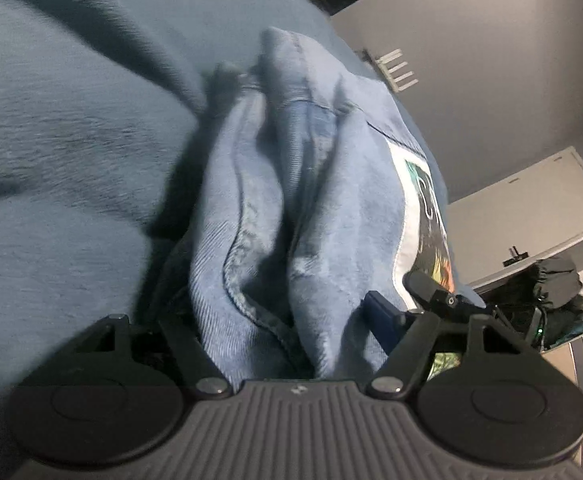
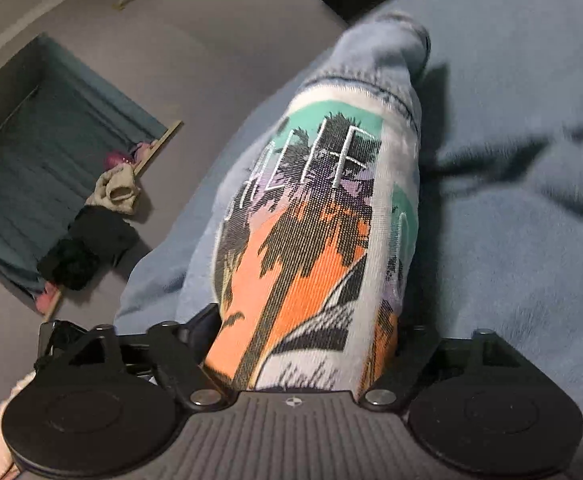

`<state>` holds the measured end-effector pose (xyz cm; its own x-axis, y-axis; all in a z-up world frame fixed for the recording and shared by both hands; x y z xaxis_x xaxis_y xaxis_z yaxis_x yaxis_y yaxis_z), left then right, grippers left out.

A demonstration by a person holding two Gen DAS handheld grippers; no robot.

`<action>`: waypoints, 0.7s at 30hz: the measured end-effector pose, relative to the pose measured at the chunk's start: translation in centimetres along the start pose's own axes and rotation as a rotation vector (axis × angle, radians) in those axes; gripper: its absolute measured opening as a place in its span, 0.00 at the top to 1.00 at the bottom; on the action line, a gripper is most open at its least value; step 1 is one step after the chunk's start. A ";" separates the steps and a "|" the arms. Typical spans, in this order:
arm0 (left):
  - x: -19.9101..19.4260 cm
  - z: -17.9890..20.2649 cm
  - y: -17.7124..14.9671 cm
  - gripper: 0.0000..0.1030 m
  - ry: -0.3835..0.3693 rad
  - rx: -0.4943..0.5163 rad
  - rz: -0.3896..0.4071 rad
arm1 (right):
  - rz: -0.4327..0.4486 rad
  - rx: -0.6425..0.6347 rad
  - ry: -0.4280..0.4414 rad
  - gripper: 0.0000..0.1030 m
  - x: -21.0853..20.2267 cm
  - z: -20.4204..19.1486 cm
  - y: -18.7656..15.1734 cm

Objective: Fold large clothes

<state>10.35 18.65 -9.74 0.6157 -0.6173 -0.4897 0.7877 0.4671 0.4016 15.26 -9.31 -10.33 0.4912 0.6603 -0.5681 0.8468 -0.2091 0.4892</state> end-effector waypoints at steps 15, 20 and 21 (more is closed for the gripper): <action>8.7 7.5 -4.0 0.29 -0.022 0.319 0.025 | 0.124 0.121 -0.067 0.29 -8.2 7.7 1.7; 7.8 7.1 -3.6 0.28 0.016 0.343 0.013 | 0.071 0.104 -0.119 0.16 -6.3 7.2 1.9; 7.6 7.2 -3.7 0.28 0.028 0.352 0.014 | 0.060 0.102 -0.129 0.16 -6.5 7.2 2.0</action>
Point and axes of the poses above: each gripper's, at about its wrist camera, not at the fingertips, and x roughly the way its jaws point, z to its right, y to its top, the point moved 3 cm from there along x, roughly the way its jaws point, and after that the axes turned 2 degrees about z, right-handed, at the moved point
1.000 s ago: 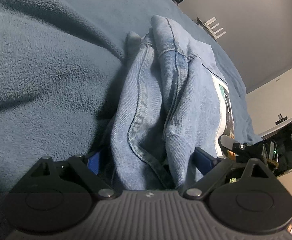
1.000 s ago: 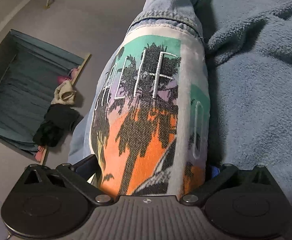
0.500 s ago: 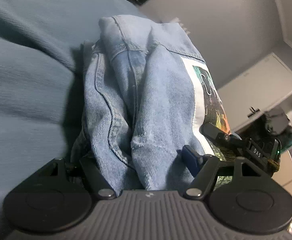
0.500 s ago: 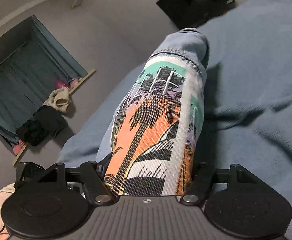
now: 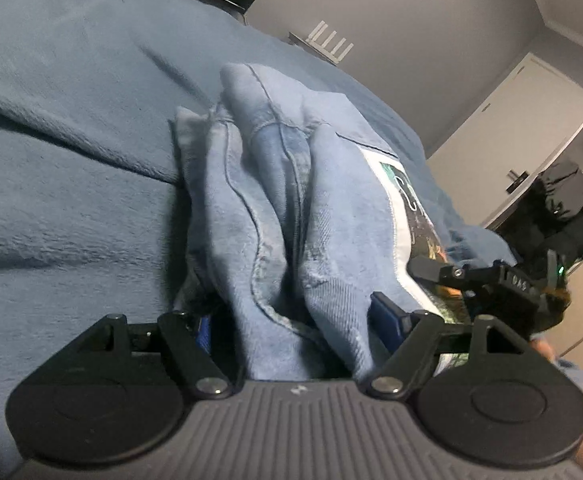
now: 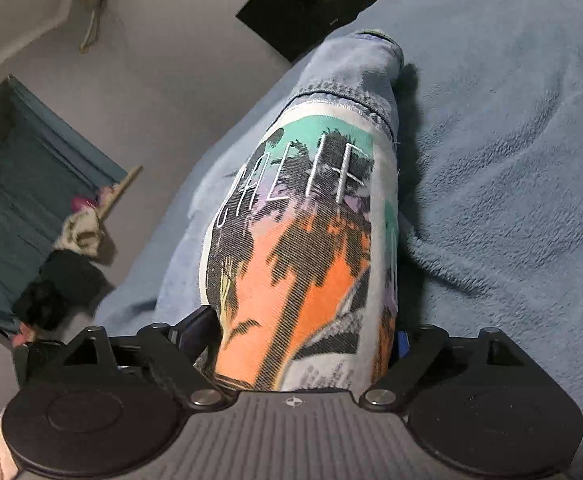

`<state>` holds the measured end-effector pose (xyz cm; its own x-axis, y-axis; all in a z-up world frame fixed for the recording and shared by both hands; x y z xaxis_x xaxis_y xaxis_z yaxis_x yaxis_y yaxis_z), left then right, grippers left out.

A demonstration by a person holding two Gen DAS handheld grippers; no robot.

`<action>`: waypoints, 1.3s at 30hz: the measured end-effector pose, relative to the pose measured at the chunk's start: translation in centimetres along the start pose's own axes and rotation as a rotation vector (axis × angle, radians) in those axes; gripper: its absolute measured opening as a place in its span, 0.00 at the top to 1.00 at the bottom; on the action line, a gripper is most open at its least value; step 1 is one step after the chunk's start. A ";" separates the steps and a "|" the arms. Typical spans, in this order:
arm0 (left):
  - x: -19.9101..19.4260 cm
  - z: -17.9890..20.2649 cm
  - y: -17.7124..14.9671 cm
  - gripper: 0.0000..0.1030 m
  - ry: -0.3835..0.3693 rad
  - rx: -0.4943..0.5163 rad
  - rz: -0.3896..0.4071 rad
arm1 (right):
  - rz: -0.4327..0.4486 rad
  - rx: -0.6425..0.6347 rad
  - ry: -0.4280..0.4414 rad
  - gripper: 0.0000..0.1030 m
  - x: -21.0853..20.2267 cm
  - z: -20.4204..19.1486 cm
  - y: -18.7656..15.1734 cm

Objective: Fold large clothes

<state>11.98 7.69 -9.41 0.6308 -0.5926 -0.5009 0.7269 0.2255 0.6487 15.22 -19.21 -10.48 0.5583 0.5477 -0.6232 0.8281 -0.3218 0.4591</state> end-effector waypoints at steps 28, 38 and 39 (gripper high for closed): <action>1.4 0.2 -0.1 0.33 0.041 -0.038 -0.079 | 0.175 -0.723 -0.499 0.72 6.8 -6.7 5.5; 1.5 1.1 0.8 0.23 0.107 0.076 -0.061 | 0.319 -0.587 -0.414 0.58 2.9 -8.4 5.7; 1.5 1.0 0.8 0.22 0.106 0.067 -0.064 | 0.323 -0.575 -0.399 0.58 2.9 -8.9 5.8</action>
Point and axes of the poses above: each gripper's, at about its wrist camera, not at the fingertips, and x roughly the way its jaws point, z to its right, y to its top, the point moved 3 cm from there along x, roughly the way its jaws point, and after that the axes turned 2 degrees about z, right-handed, at the moved point
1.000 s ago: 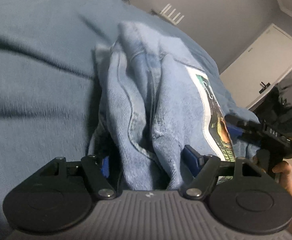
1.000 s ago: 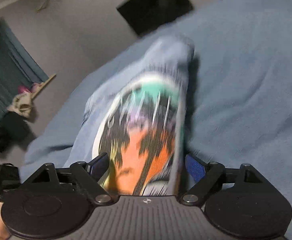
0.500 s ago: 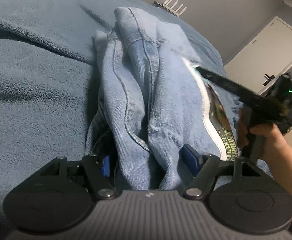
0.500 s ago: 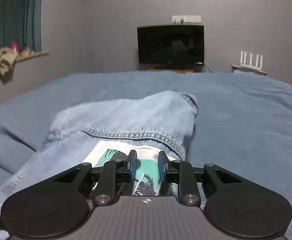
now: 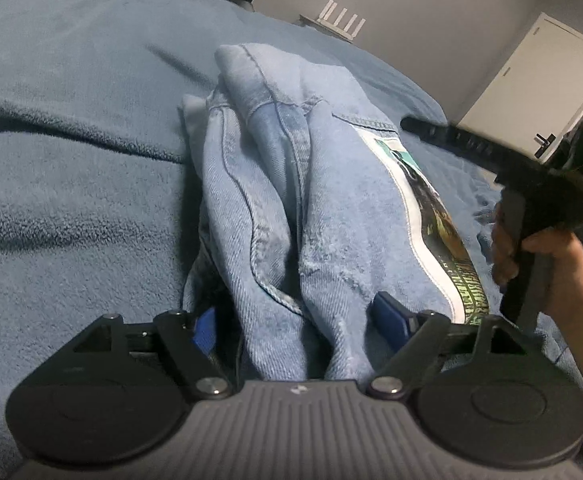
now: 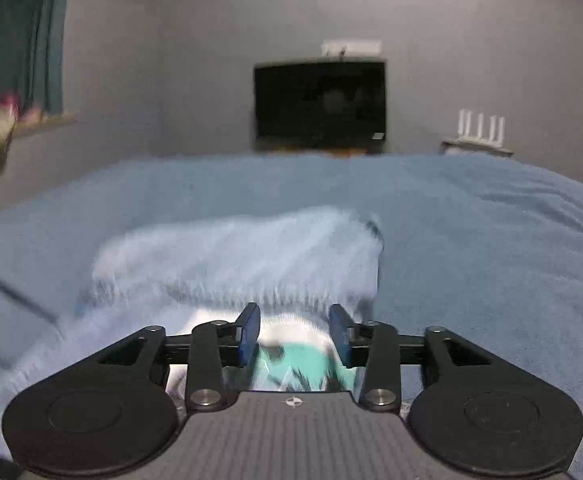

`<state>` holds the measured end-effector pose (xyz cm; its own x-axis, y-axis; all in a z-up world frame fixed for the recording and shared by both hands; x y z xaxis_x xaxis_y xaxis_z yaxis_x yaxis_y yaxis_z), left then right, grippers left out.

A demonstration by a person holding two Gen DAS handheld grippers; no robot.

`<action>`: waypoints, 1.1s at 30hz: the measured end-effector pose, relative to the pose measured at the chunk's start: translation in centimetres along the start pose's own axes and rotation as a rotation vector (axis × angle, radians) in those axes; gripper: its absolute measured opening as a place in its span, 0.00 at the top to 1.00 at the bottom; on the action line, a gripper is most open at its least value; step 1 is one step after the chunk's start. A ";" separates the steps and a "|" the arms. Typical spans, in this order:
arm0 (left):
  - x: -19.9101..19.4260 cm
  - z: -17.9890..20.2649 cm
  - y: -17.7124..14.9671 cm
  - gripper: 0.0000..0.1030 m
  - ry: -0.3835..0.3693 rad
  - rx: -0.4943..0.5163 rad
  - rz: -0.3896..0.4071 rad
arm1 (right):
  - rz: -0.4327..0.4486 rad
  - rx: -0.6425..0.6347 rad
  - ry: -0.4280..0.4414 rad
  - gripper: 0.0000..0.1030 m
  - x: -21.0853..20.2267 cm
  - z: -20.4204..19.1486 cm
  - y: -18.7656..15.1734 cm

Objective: Fold large clothes

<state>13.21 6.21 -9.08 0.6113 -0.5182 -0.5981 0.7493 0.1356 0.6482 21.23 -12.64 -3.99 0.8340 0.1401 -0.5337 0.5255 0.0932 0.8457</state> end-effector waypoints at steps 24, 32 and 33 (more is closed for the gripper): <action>-0.8 -1.1 -0.5 0.19 -0.005 -0.028 -0.032 | -0.352 -0.033 0.188 0.78 10.9 -11.0 1.6; -1.2 -2.2 -0.4 0.14 0.026 -0.036 -0.026 | -0.160 -0.018 0.149 0.58 -1.2 -5.3 1.2; -1.5 -2.2 -0.4 0.14 0.040 -0.020 -0.020 | -0.141 -0.036 0.137 0.55 -2.8 -4.7 0.7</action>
Point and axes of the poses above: each gripper's, at about its wrist camera, not at the fingertips, and x roughly the way its jaws point, z to its right, y to its top, the point moved 3 cm from there along x, roughly the way its jaws point, and after that the axes turned 2 degrees about z, right-handed, at the moved point
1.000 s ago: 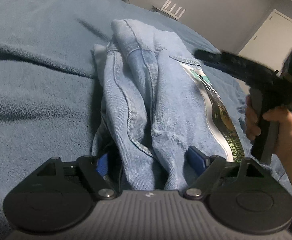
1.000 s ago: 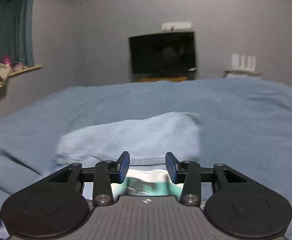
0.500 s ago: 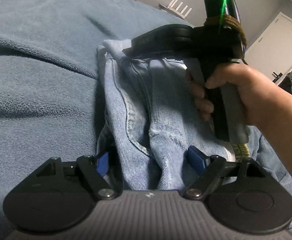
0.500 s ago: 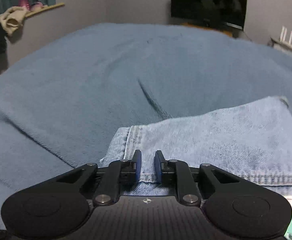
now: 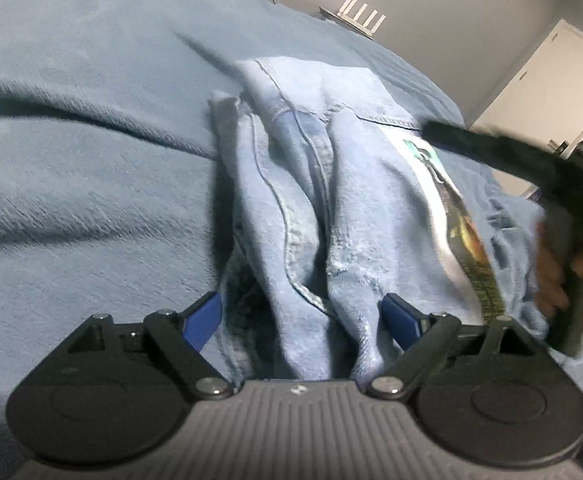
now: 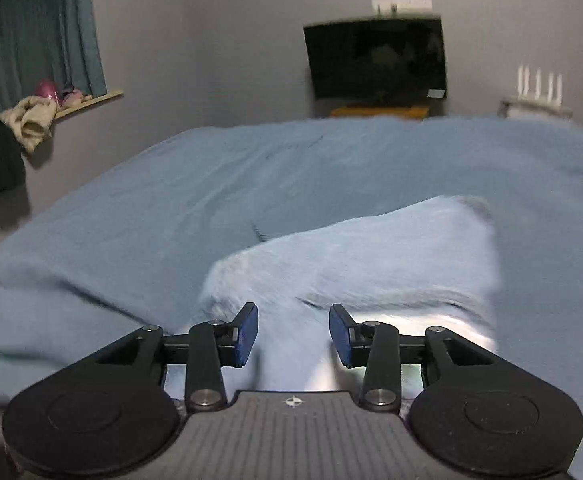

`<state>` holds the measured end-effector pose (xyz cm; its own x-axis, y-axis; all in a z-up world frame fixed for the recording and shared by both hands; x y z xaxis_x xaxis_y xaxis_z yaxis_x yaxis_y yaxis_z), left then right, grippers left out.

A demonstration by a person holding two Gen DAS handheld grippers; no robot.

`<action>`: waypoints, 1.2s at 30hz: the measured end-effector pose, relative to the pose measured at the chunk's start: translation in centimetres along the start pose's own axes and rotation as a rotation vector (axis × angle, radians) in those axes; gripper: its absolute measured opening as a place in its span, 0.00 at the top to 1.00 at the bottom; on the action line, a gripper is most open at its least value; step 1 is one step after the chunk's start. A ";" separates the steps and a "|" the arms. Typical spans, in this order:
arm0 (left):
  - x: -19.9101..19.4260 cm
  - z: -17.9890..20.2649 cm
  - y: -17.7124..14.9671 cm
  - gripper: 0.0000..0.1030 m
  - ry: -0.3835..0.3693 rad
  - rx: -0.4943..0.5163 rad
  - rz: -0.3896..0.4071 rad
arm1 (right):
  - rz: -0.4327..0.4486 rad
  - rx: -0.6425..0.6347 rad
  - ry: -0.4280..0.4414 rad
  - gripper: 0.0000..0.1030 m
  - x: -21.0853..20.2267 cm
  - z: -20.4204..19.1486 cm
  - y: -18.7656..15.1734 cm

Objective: Fold large clothes

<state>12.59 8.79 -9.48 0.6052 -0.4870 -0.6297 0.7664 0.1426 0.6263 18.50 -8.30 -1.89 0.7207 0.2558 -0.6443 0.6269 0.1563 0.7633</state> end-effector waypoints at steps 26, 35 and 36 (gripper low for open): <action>0.8 -0.3 -0.3 0.06 0.211 0.147 0.098 | -0.206 -0.086 -0.155 0.30 -8.3 -0.4 -14.1; 0.7 -0.5 -0.3 0.05 0.202 0.128 0.089 | -0.187 0.153 -0.093 0.23 -8.4 2.0 -13.9; 0.7 -0.5 -0.3 0.05 0.202 0.127 0.089 | -0.185 0.160 -0.098 0.21 -8.3 2.1 -14.0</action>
<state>12.93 8.89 -10.32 0.7096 -0.2939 -0.6404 0.6826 0.0613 0.7283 4.40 -14.61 -7.32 0.6096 0.1416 -0.7800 0.7841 0.0367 0.6195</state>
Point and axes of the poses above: each gripper's, at about its wrist camera, not at the fingertips, and x roughly the way its jaws point, z to its right, y to its top, the point moved 3 cm from there along x, roughly the way its jaws point, and after that the axes turned 2 degrees about z, right-handed, at the moved point
